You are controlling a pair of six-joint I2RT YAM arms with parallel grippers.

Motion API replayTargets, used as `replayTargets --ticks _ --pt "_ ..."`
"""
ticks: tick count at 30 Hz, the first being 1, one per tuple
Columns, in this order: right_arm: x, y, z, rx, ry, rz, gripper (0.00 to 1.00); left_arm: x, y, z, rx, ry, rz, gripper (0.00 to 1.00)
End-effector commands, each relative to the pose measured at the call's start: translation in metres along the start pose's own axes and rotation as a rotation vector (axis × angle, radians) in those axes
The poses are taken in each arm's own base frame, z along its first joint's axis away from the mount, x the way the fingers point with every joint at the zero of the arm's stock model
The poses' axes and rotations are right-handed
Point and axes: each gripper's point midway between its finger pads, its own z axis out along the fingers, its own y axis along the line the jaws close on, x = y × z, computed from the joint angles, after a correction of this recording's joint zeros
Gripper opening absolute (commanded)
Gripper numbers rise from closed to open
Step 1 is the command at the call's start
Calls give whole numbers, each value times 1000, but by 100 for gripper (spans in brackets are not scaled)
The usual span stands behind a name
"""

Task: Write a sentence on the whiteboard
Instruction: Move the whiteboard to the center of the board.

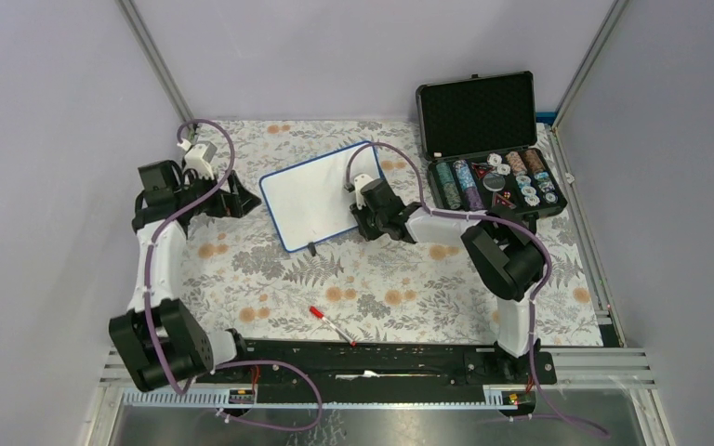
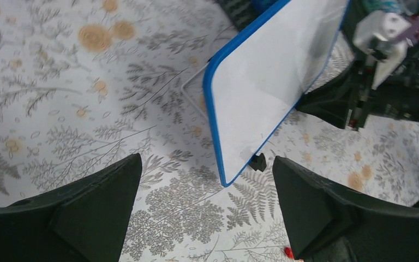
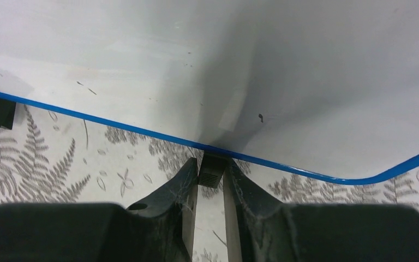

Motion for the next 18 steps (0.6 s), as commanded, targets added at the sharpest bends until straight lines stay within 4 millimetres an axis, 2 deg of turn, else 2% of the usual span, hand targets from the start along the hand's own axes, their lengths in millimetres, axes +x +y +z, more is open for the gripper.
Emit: replayTargets --ticks 1,5,10,12,18 --pt "-2 -7 -28 -33 -9 -54 0 -28 -51 -28 174 -91 169 99" --pt "11 -8 -40 -54 11 -73 0 -29 -69 -35 241 -82 165 99" --pt "30 -12 -53 -44 34 -66 0 -17 -83 -29 244 -49 203 99" --pt "34 -14 -61 -29 30 -55 0 -15 -88 -27 237 -41 227 99" --pt "62 -18 -83 -8 75 -26 0 -13 -94 -22 234 -25 241 99"
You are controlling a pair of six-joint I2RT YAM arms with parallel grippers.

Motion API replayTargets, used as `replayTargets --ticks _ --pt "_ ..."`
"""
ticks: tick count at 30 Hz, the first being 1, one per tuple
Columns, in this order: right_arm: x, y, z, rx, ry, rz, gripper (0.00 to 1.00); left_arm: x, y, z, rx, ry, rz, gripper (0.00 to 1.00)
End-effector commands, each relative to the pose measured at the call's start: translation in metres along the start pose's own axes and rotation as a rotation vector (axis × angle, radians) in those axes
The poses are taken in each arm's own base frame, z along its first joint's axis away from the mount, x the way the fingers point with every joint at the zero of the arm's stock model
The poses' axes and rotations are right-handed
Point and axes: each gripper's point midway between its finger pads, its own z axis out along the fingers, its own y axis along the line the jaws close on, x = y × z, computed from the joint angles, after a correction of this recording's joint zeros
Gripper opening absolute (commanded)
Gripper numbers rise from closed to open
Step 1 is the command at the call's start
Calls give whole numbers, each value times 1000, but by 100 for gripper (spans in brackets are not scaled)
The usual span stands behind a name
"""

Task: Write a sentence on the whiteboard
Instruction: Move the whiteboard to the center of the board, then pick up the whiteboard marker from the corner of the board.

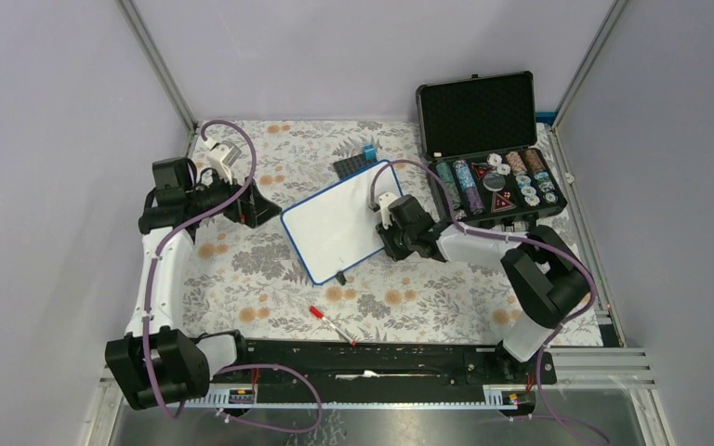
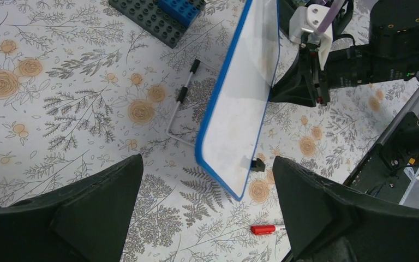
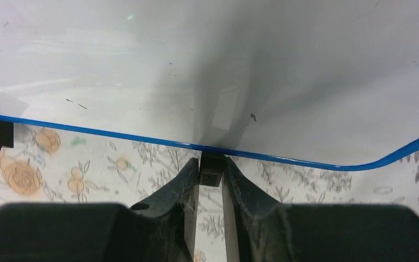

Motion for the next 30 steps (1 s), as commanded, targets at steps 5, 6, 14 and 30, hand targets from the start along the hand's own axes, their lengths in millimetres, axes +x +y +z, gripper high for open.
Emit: replayTargets --ticks 5,6,14,30 --pt "29 4 -31 -25 49 7 0 -11 -7 5 -34 0 97 99" --pt "31 6 -32 -26 52 33 0 -11 -9 7 -34 5 102 99" --pt "26 15 -46 -70 14 28 50 -9 -36 15 -1 59 230 99" --pt "-11 38 -142 -459 -100 -35 100 63 -133 -1 410 433 824 94"
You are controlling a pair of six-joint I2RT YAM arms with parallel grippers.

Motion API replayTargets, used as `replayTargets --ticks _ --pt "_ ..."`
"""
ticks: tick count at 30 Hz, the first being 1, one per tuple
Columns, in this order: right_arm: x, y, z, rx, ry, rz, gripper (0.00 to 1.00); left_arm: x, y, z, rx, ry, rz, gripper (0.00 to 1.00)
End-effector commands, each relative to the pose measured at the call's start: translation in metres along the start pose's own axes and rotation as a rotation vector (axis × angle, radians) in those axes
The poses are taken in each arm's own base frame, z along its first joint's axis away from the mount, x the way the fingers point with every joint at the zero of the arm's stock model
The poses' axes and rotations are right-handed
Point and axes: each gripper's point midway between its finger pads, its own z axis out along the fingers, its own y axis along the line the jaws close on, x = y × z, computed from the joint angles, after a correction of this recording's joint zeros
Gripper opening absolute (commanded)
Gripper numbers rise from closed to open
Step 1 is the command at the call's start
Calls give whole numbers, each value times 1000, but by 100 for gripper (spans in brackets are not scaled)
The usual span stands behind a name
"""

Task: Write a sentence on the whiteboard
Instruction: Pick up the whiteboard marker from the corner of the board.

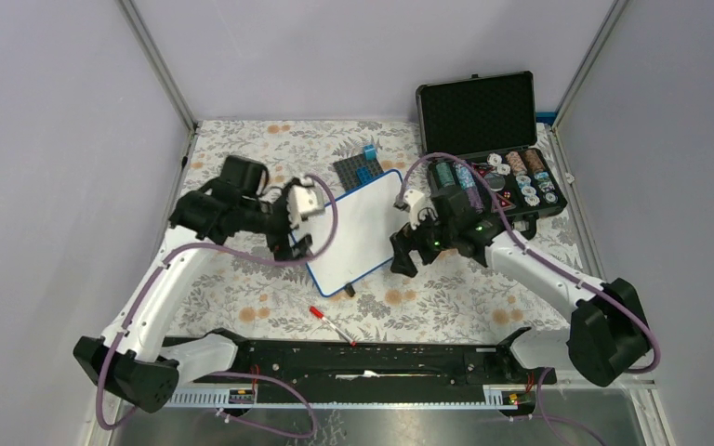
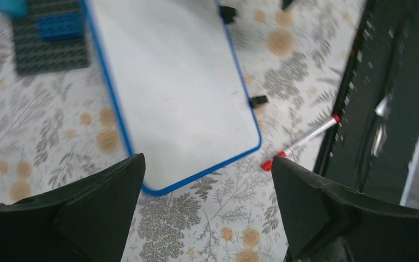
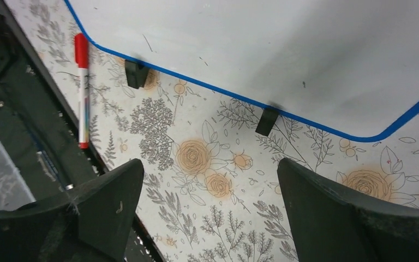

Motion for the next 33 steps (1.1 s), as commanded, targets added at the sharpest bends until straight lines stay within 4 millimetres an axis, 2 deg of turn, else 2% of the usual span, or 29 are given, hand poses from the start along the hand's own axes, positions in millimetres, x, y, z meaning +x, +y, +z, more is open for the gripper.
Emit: replayTargets --ticks 1,4,8,12,14,19,28,33 --pt "-22 14 -37 -178 -76 23 100 27 -55 12 201 130 248 93" --pt "-31 3 -47 -187 -128 91 100 57 -84 33 291 242 368 86" --pt "-38 -8 -57 -177 -175 136 100 87 -102 58 331 337 508 71" --pt "-42 -14 -63 -178 -195 170 100 103 -112 84 358 362 602 52" --pt "-42 -15 -63 -184 -194 179 100 109 -118 95 384 371 620 46" --pt "-43 -19 -62 -195 -206 218 100 128 -126 117 420 413 633 40" --pt "-46 -27 -61 -193 -222 308 100 164 -131 132 455 486 650 36" --pt "-47 -27 -63 -178 -231 317 100 176 -130 139 453 502 657 36"
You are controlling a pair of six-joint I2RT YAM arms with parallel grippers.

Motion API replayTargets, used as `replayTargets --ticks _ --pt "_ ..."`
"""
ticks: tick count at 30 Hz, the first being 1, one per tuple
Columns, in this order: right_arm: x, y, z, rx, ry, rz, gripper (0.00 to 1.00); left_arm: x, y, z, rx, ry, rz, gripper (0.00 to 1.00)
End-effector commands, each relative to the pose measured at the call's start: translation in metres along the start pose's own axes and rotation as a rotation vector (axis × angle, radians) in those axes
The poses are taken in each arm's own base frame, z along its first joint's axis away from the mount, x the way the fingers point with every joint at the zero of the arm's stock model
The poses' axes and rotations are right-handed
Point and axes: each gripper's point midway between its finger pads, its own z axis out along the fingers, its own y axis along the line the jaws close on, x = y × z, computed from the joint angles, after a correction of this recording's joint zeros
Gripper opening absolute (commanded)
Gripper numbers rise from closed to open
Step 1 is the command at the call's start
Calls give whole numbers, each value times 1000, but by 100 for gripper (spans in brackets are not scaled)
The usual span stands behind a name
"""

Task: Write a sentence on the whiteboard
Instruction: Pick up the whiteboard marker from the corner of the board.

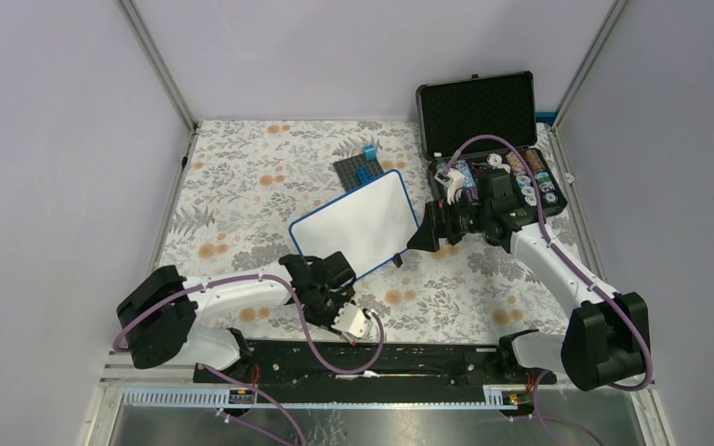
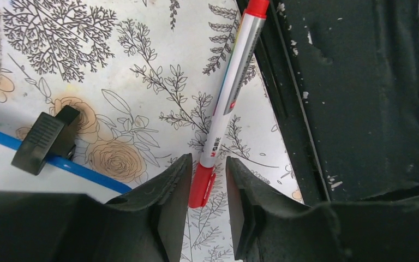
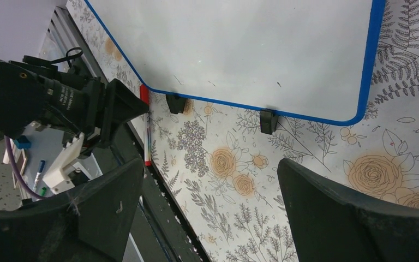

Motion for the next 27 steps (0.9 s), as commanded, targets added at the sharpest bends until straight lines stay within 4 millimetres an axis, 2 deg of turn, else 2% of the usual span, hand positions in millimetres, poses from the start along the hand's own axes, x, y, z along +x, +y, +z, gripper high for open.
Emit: replayTargets --ticks 1,4,7,10,13,16,20,27 --pt "-17 7 -5 -10 -56 -13 100 0 11 10 -44 2 40 36" --pt "-17 8 -7 -2 -73 -5 100 5 12 16 -44 21 42 36" --pt "-19 9 -10 9 -89 -10 100 2 7 20 -21 12 34 32" --pt "-20 9 -11 12 -87 -6 100 -4 0 22 8 4 18 24" --pt "-20 12 -11 -18 -71 2 100 -24 0 12 40 -50 -54 12" --pt "-24 18 -12 -55 -54 20 100 -55 3 -11 61 -136 -132 0" --pt "-29 42 -19 -185 -46 28 99 -88 16 -50 32 -227 -201 0" --pt "-27 82 -32 -402 -53 89 99 -117 55 -111 -64 -364 -355 0"
